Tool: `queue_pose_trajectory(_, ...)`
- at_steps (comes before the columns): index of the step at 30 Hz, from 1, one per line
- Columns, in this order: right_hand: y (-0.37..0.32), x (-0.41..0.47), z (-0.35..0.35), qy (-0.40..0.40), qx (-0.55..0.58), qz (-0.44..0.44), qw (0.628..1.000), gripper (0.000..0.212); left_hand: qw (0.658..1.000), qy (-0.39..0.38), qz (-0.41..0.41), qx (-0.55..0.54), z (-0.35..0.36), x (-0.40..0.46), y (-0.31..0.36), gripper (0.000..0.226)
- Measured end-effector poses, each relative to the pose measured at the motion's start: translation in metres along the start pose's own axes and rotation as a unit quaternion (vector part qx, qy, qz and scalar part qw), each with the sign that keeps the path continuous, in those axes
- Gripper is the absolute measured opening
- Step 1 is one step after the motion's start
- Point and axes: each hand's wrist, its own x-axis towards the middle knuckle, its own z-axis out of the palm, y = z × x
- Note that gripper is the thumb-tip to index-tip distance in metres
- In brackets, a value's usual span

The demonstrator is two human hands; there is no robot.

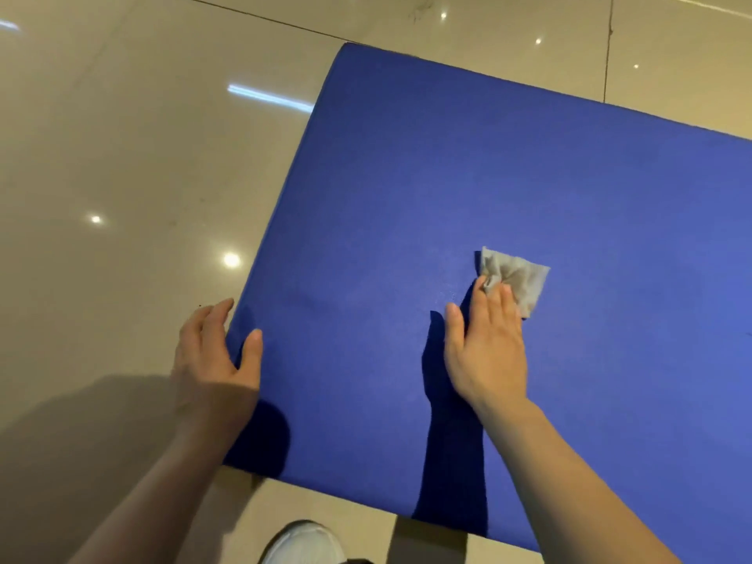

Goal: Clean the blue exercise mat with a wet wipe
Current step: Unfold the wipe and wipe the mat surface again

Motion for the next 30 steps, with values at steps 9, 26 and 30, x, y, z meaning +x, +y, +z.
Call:
queue_pose_trajectory(9, -0.051, -0.034, 0.028, -0.063, -0.036, -0.197, 0.978, 0.062, 0.997, -0.077, 0.004, -0.005, -0.012, -0.043, -0.034, 0.064)
queue_pose_trajectory(26, -0.072, -0.125, 0.063, -0.116, -0.047, -0.261, 0.957, 0.067, 0.989, -0.108, 0.011, 0.102, -0.028, -0.096, -0.073, 0.078)
queue_pose_trajectory(30, -0.014, -0.11, 0.037, -0.016, -0.05, -0.049, 0.997, 0.059, 0.98, -0.146, 0.015, 0.133, -0.031, -0.09, -0.079, 0.076)
